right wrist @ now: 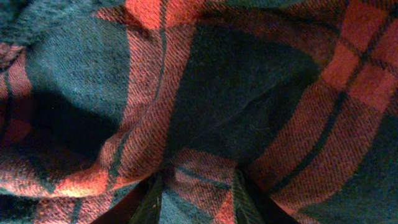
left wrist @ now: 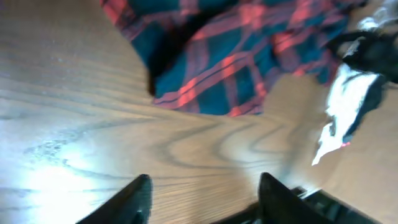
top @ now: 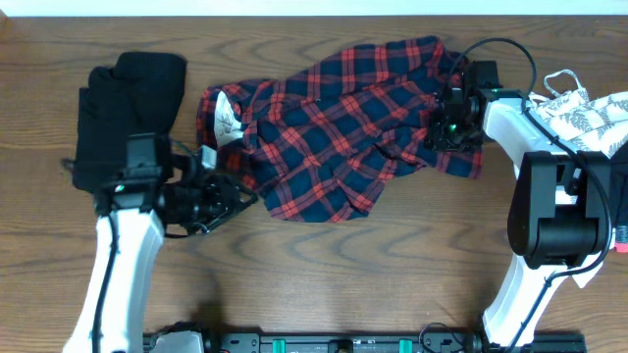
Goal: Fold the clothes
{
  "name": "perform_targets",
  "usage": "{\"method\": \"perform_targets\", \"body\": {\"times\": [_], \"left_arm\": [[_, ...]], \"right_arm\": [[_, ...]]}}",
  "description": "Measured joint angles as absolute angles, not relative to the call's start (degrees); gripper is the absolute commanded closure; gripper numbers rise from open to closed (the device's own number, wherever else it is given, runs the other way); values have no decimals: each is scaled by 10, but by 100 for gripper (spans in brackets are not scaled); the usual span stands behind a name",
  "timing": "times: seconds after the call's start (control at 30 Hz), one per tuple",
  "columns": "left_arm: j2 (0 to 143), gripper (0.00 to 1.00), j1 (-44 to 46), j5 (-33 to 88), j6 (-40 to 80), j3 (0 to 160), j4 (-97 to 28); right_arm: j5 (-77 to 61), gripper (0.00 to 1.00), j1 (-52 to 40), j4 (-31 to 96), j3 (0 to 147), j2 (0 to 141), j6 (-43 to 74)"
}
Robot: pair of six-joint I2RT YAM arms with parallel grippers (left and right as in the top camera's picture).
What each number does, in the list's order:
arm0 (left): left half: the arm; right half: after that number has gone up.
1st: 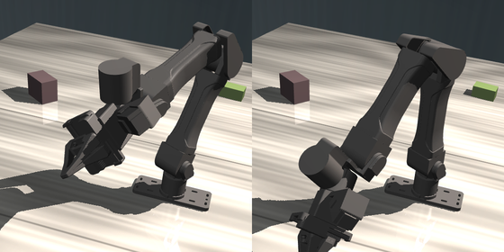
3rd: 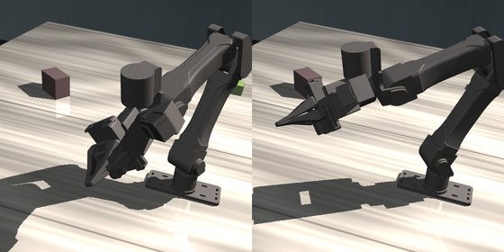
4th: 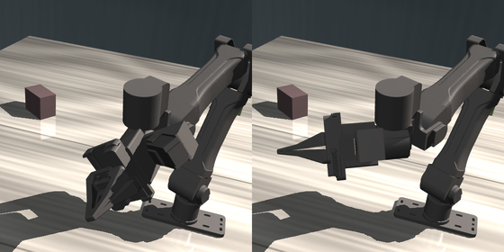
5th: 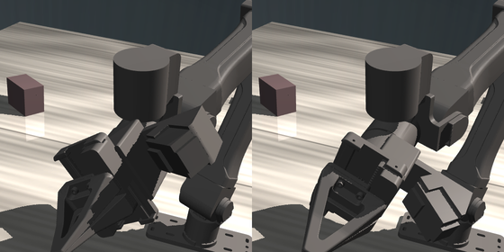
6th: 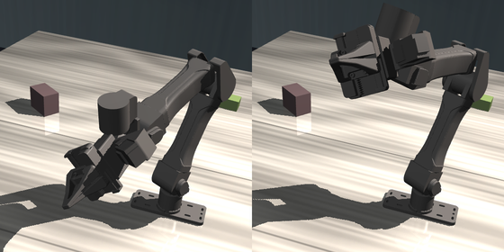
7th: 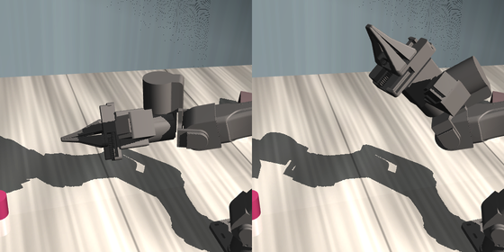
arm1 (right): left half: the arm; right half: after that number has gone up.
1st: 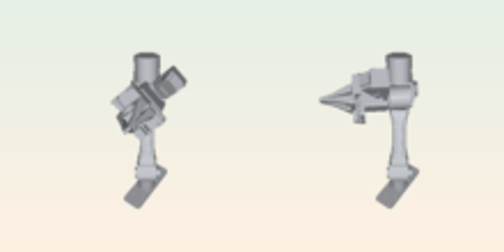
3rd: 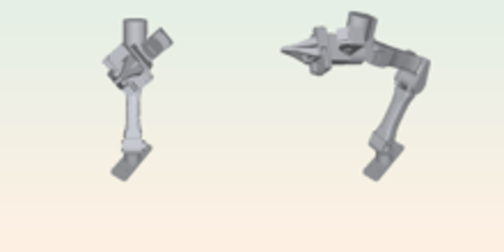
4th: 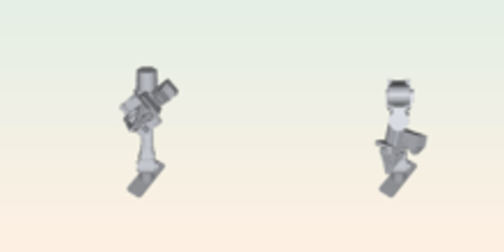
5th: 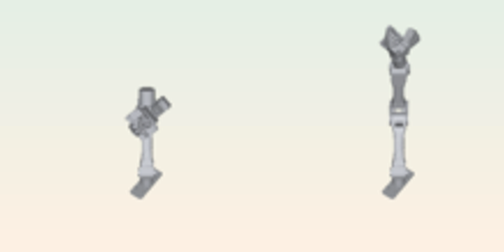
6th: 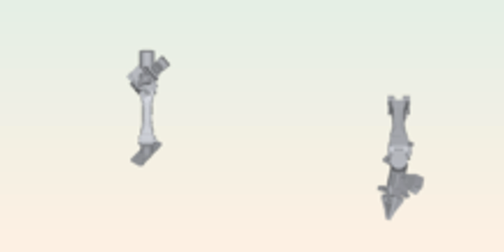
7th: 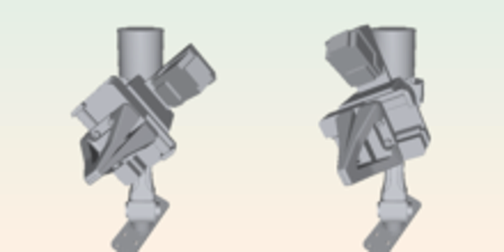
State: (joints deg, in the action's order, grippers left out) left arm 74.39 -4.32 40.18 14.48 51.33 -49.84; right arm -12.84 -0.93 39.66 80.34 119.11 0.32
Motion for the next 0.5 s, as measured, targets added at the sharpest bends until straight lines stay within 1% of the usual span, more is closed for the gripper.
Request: {"method": "perform_targets", "body": {"times": [0.17, 0.5], "left_arm": [[817, 37, -19, 388, 137, 513, -478], [956, 37, -17, 379, 135, 513, -424]], "right_arm": [[-129, 64, -9, 398, 805, 1192, 3], [-129, 63, -9, 401, 805, 1192, 3]]}}
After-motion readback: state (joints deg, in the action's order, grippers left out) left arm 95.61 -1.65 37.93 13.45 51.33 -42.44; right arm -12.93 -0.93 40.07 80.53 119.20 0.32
